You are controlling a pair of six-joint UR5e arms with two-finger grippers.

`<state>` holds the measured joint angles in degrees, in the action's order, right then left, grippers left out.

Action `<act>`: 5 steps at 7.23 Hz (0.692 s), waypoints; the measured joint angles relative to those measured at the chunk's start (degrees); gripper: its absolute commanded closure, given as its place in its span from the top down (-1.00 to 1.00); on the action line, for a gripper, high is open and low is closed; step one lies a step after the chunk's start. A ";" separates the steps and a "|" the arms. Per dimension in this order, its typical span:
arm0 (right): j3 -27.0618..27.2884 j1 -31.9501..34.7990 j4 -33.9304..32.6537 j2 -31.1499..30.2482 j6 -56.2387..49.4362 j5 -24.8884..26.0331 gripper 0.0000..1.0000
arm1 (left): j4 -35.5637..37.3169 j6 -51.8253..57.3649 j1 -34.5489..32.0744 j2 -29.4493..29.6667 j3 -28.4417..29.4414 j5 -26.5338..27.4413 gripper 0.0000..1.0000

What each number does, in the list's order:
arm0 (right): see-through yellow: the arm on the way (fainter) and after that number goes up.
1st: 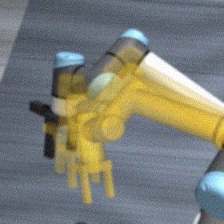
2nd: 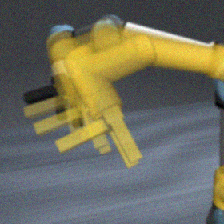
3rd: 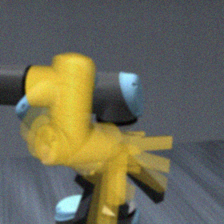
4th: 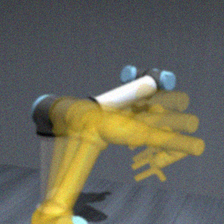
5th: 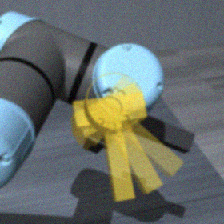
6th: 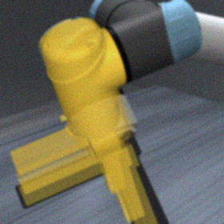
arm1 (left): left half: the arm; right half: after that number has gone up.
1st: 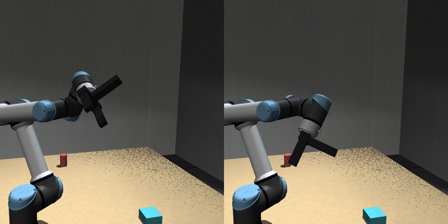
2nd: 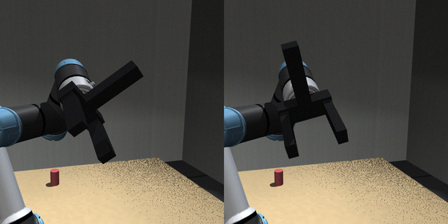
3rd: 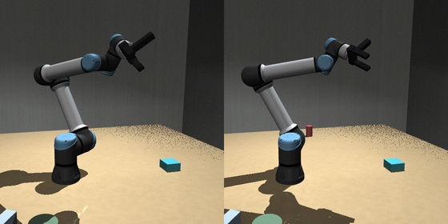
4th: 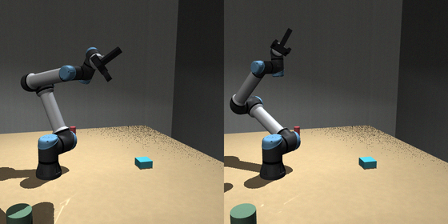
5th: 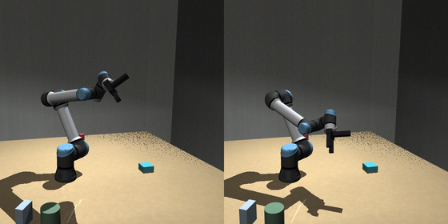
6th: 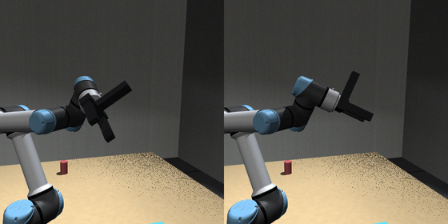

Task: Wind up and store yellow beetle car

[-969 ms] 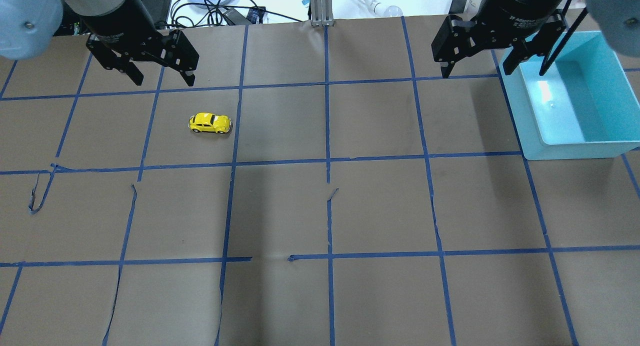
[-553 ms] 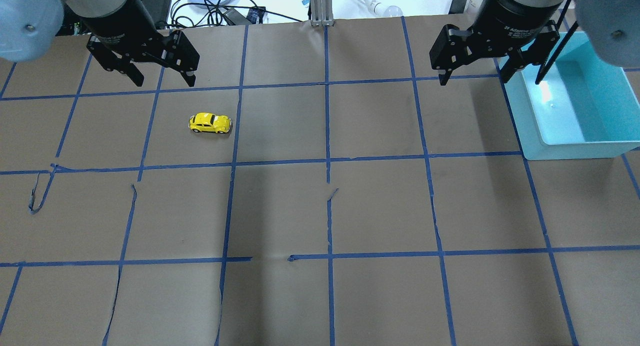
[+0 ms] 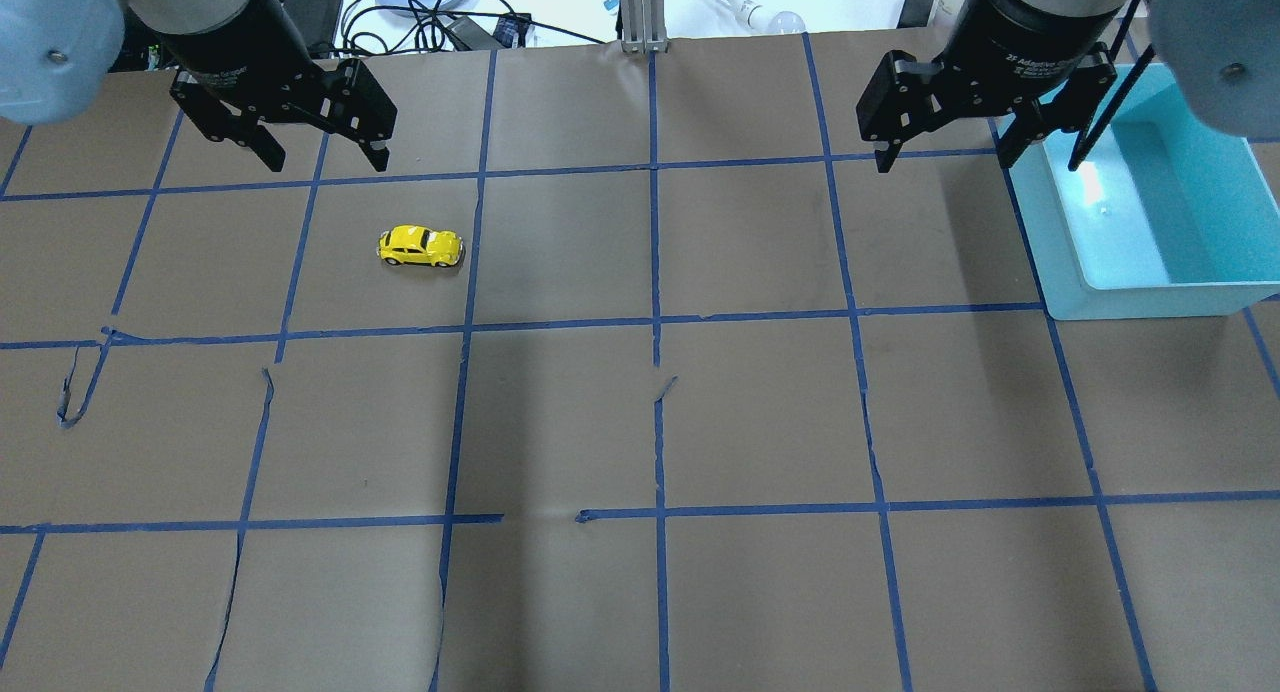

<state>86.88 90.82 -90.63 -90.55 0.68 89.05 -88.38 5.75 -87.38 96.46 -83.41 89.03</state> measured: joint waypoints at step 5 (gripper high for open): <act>-0.05 -0.06 -0.07 -0.06 -0.43 0.28 1.00 | 0.40 -1.72 0.02 0.07 0.00 -0.08 1.00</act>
<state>86.84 90.76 -90.70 -90.61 0.25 89.33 -87.98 4.02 -87.36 96.53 -83.41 88.95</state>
